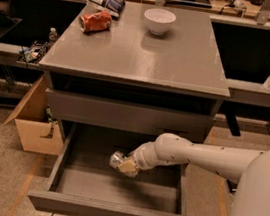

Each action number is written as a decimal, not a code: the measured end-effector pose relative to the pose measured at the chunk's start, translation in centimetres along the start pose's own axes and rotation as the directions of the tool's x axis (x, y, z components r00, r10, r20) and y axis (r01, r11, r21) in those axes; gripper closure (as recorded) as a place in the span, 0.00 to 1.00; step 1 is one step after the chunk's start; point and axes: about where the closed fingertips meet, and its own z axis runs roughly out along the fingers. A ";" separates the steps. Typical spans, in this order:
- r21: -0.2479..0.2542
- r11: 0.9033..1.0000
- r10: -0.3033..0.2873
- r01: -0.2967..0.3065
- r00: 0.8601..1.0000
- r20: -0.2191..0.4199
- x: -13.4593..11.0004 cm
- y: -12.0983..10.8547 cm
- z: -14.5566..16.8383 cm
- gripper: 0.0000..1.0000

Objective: Place 7up can into middle drawer

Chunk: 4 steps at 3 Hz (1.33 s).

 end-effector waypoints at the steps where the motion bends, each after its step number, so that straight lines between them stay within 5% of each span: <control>1: 0.002 1.000 0.017 -0.017 1.000 0.001 0.5 0.3 0.3 1.00; 4: -0.061 0.996 0.073 -0.071 0.997 0.035 3.0 -0.7 4.4 1.00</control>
Offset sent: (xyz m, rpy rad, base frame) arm -0.0104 -0.0121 -0.0326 0.0580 0.0446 -0.0461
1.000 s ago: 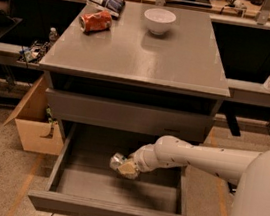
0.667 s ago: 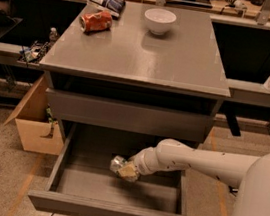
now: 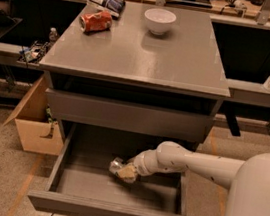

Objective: Place 7up can into middle drawer

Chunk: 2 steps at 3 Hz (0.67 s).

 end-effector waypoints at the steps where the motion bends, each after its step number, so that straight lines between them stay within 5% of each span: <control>1: -0.015 1.000 0.018 -0.018 1.000 0.004 0.9 -0.7 1.7 1.00; 2: -0.018 1.000 0.019 -0.019 1.000 0.004 0.9 -0.6 1.9 0.82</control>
Offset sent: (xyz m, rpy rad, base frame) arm 0.0045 0.0010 -0.0178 0.0139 0.0158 -0.0055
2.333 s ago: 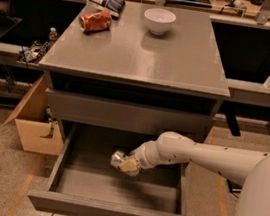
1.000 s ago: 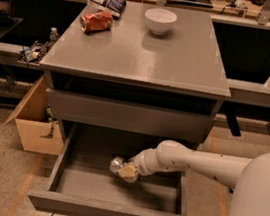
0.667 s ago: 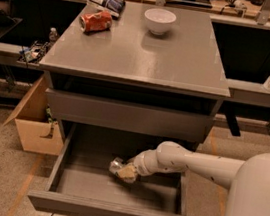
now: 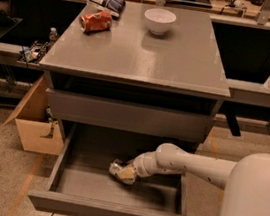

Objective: Place 7up can into middle drawer

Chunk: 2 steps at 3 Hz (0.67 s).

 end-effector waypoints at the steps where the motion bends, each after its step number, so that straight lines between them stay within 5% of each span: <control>1: -0.003 1.000 -0.001 0.001 1.000 -0.001 0.0 0.1 0.2 0.59; 2: -0.003 1.000 -0.005 0.005 1.000 0.006 0.0 0.5 0.0 0.35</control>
Offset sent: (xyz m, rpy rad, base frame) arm -0.0048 0.0003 0.0052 0.0099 -0.0182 0.0013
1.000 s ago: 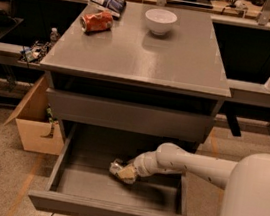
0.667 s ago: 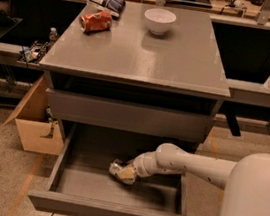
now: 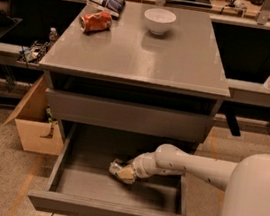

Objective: Place 7up can into middle drawer

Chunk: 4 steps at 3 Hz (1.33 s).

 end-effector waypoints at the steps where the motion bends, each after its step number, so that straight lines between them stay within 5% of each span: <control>1: 0.011 1.000 -0.004 0.004 1.000 0.007 0.2 0.4 -0.7 0.12; 2: -0.006 1.000 0.009 -0.008 0.998 0.060 0.2 0.7 -2.8 0.00; 4: 0.037 0.998 0.047 -0.055 0.981 0.189 0.9 -2.3 -10.3 0.00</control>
Offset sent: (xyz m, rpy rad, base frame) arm -0.0203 -0.0268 0.0270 0.0798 -0.0237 -0.0258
